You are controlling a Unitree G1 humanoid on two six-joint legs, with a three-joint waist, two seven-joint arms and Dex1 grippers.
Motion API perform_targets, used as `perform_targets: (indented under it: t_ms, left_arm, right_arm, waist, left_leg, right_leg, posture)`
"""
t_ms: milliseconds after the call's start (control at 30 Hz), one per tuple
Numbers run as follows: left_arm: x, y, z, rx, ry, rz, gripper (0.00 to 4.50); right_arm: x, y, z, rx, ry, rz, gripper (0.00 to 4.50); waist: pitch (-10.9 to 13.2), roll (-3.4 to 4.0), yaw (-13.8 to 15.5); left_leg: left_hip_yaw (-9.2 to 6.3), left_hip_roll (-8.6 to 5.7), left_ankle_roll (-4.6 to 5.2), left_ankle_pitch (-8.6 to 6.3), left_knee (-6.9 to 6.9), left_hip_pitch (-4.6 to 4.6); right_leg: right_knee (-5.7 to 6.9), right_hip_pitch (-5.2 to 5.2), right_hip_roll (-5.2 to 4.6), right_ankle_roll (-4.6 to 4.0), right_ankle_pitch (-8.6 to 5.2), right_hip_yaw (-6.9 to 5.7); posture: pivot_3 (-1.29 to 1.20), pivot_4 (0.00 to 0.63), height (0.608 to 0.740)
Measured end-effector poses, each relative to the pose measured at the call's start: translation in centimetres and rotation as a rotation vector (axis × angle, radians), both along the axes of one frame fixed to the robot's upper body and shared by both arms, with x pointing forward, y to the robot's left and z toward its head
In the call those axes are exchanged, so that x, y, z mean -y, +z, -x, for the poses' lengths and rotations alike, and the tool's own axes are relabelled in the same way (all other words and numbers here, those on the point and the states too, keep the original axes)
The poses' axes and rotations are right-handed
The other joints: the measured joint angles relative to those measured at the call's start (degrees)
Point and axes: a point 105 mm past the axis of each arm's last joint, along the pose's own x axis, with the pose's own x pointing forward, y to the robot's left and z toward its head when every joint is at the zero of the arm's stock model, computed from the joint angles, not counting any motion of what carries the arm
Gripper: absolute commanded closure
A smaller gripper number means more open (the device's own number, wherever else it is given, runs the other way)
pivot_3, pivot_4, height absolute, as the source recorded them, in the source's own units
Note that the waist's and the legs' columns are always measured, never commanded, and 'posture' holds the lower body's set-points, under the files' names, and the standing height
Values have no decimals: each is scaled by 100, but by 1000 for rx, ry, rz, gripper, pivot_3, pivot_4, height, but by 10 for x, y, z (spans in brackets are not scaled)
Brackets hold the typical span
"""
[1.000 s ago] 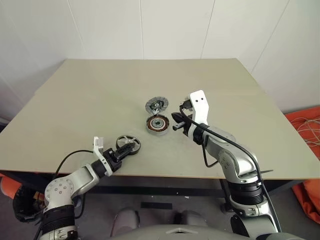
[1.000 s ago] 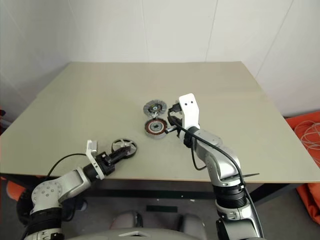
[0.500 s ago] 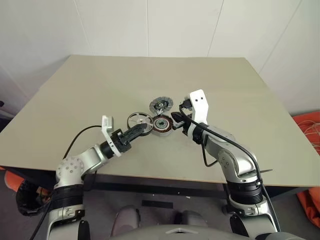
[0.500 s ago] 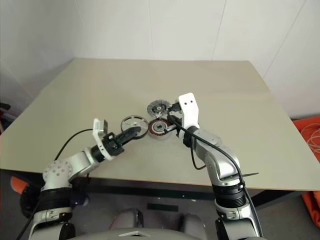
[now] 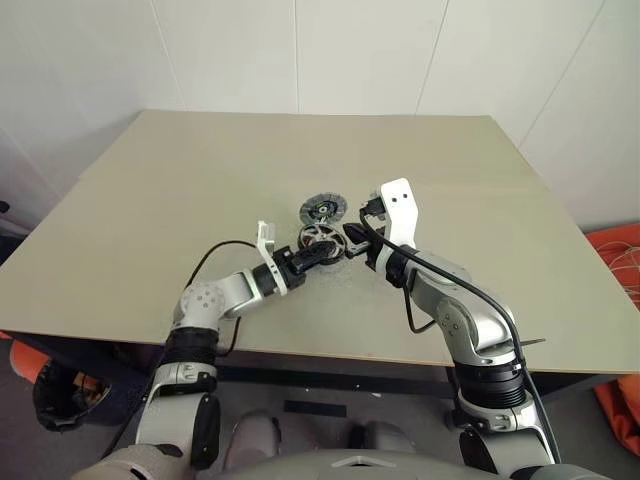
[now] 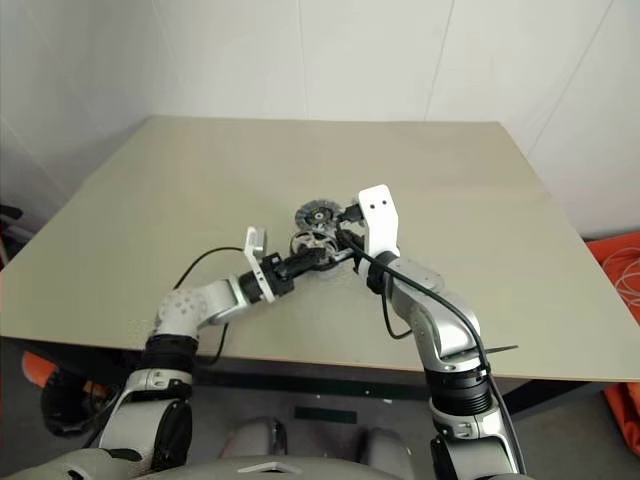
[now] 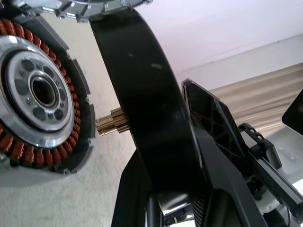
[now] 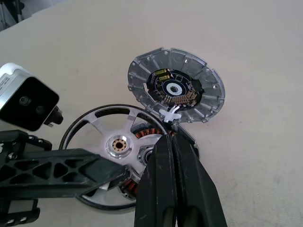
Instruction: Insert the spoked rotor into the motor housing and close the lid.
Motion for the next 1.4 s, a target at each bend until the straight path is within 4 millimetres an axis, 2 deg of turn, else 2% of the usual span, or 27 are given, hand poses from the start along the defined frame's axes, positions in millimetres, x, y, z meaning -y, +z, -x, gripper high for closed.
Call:
perform_targets:
  t_ms: [267, 533, 900, 967, 1300, 1400]
  left_arm:
    - [10, -7, -2, -21, -2, 10, 4165]
    - [9, -8, -10, -14, 27, -9, 4165]
    - [13, -23, -19, -26, 60, -91, 4165]
    - [13, -23, -21, -19, 66, -98, 3437]
    - [16, -12, -23, 28, 40, -72, 484]
    - [15, -10, -21, 30, 33, -74, 484]
  right_arm:
    - [0, 0, 0, 0, -1, -1, 4500]
    - [0, 0, 0, 0, -1, -1, 4500]
    - [0, 1, 0, 2, -1, -2, 4500]
    - [0, 1, 0, 3, -1, -3, 4500]
    - [-1, 4, -1, 17, -1, -7, 4500]
    - [-1, 6, -2, 24, 1, -8, 4500]
  waist:
    - [1, -1, 2]
    - [1, -1, 6]
    - [1, -1, 16]
    - [1, -1, 18]
    - [1, -1, 24]
    - [1, -1, 16]
  left_leg:
    - [0, 1, 1, -1, 1, -1]
    - [0, 1, 2, -1, 3, -1]
    - [-1, 0, 3, -1, 3, 0]
    - [-1, 0, 3, -1, 3, 2]
    - [0, 1, 2, 0, 5, 32]
    - [0, 3, 11, -6, 4, 49]
  right_leg:
    - [1, 0, 0, -10, 5, 0]
    - [1, 1, 0, -20, 11, 0]
    - [0, 3, -1, -24, 13, 0]
    - [0, 4, -2, -19, 10, -1]
    - [1, 38, -4, -10, 5, 0]
    - [0, 44, -4, -8, 3, 0]
  posture:
    - [0, 0, 740]
    - [0, 0, 740]
    - [0, 0, 740]
    - [0, 0, 740]
    - [0, 0, 740]
    - [0, 0, 740]
